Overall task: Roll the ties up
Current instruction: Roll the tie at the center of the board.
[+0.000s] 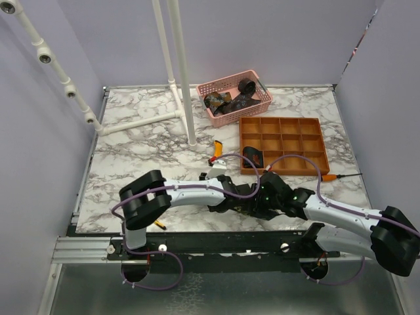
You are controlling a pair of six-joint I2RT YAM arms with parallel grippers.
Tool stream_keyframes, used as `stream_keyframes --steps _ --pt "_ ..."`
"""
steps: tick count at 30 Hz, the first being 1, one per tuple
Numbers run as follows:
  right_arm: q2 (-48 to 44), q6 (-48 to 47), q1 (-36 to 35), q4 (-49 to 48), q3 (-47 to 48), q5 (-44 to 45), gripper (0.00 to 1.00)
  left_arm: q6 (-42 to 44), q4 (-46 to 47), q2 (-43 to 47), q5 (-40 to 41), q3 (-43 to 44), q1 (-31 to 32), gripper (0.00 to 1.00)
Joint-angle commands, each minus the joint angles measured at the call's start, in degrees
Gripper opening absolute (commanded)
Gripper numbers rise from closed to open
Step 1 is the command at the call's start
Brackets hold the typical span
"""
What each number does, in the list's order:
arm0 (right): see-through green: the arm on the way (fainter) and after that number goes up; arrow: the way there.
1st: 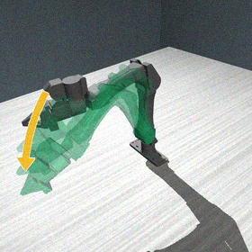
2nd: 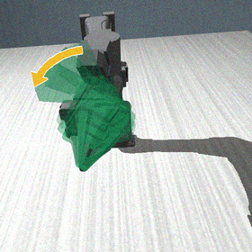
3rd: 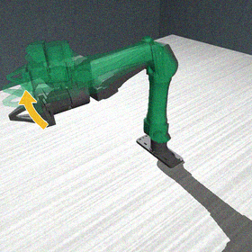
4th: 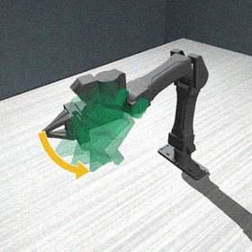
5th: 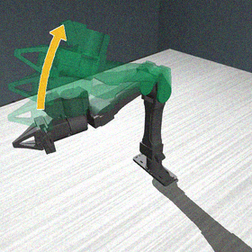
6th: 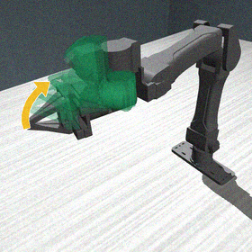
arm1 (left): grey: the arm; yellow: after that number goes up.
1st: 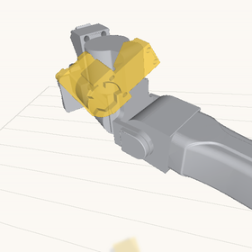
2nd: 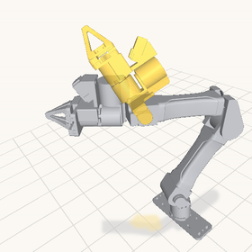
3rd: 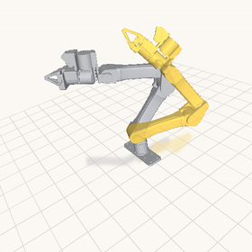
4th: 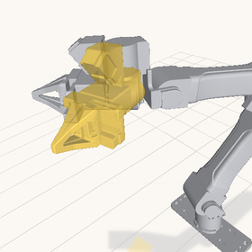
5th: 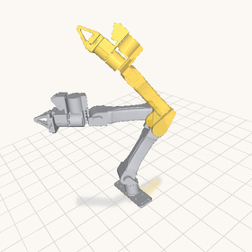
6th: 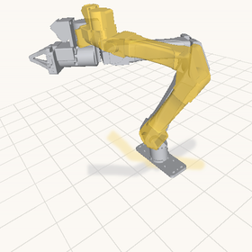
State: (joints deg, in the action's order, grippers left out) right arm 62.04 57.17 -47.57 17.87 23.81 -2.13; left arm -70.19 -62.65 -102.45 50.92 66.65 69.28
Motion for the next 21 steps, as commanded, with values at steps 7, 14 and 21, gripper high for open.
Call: stream_keyframes --steps 7,14,21 --pt "-4.0 1.1 -0.4 9.6 -4.5 1.3 0.68 -0.7 -10.5 -11.4 5.9 12.8 4.7 0.0" --pt "-10.6 3.8 -0.4 13.9 -4.7 4.3 0.78 2.8 -6.7 -13.5 3.6 13.4 4.9 0.13" --pt "-19.1 6.6 -0.4 22.3 -2.6 9.0 0.8 5.8 -2.8 -12.9 2.1 13.5 5.2 0.24"
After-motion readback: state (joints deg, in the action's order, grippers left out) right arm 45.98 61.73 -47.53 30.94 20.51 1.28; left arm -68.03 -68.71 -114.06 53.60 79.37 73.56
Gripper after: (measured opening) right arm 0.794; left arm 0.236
